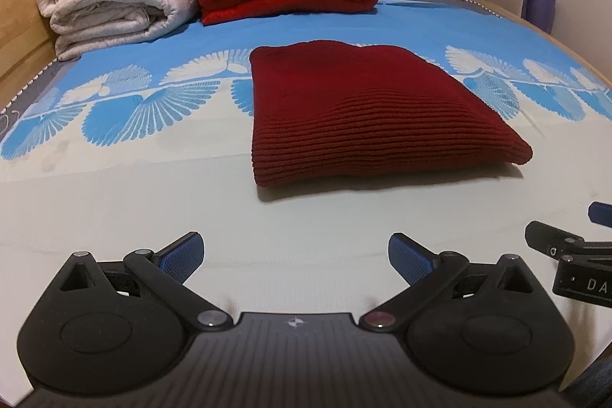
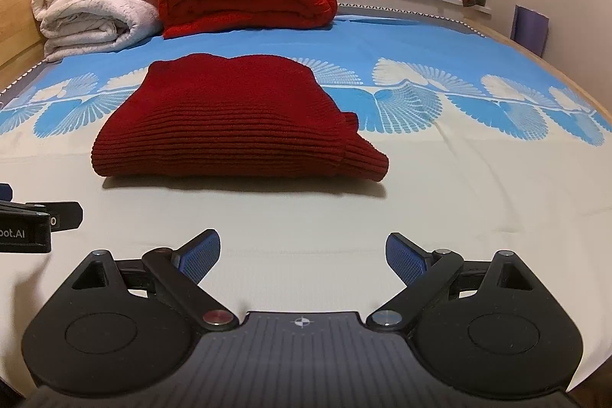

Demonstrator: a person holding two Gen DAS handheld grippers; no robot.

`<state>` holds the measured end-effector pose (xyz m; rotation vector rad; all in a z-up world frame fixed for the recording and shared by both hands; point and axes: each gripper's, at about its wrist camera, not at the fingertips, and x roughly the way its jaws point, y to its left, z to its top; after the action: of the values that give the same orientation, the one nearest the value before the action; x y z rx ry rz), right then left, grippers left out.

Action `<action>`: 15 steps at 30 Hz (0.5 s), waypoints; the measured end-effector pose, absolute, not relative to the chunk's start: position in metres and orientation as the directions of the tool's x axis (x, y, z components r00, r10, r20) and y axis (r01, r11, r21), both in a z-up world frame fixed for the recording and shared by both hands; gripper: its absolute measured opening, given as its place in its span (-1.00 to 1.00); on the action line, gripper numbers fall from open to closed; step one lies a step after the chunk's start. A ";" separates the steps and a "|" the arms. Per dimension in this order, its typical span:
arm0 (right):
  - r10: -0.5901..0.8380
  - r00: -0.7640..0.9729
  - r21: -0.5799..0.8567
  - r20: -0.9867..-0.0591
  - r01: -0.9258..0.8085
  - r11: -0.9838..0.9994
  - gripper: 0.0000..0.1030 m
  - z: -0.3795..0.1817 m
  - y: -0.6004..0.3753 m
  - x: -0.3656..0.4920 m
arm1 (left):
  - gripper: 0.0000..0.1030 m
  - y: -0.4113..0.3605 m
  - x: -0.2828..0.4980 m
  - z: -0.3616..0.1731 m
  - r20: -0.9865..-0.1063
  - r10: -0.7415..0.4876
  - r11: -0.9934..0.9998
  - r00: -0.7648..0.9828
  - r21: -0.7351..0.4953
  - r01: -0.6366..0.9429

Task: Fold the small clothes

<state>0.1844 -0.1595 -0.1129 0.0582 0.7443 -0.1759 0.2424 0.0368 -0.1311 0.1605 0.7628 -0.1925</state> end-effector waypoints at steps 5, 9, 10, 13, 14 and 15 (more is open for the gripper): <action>-0.133 0.721 -0.005 -0.680 0.176 0.984 0.82 -0.114 -0.161 0.184 | 0.99 0.035 0.242 -0.132 -0.697 -0.108 0.970 0.709 0.084 0.230; -0.131 0.718 -0.009 -0.684 0.170 0.985 0.83 -0.114 -0.161 0.184 | 0.99 0.035 0.241 -0.132 -0.697 -0.109 0.969 0.709 0.083 0.232; -0.131 0.717 -0.010 -0.685 0.170 0.985 0.83 -0.115 -0.161 0.184 | 0.99 0.035 0.241 -0.132 -0.697 -0.110 0.969 0.708 0.083 0.232; -0.130 0.715 -0.009 -0.687 0.170 0.985 0.84 -0.115 -0.161 0.184 | 0.99 0.035 0.242 -0.132 -0.700 -0.112 0.970 0.706 0.079 0.231; -0.129 0.714 -0.009 -0.688 0.170 0.985 0.85 -0.115 -0.161 0.184 | 0.99 0.034 0.242 -0.132 -0.700 -0.110 0.970 0.706 0.080 0.231; -0.128 0.714 -0.009 -0.688 0.168 0.986 0.85 -0.115 -0.160 0.184 | 0.99 0.034 0.242 -0.132 -0.699 -0.110 0.969 0.707 0.082 0.231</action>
<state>0.1843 -0.1604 -0.1153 0.0555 0.7580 -0.1644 0.2419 0.0343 -0.1325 0.1684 0.7638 -0.1904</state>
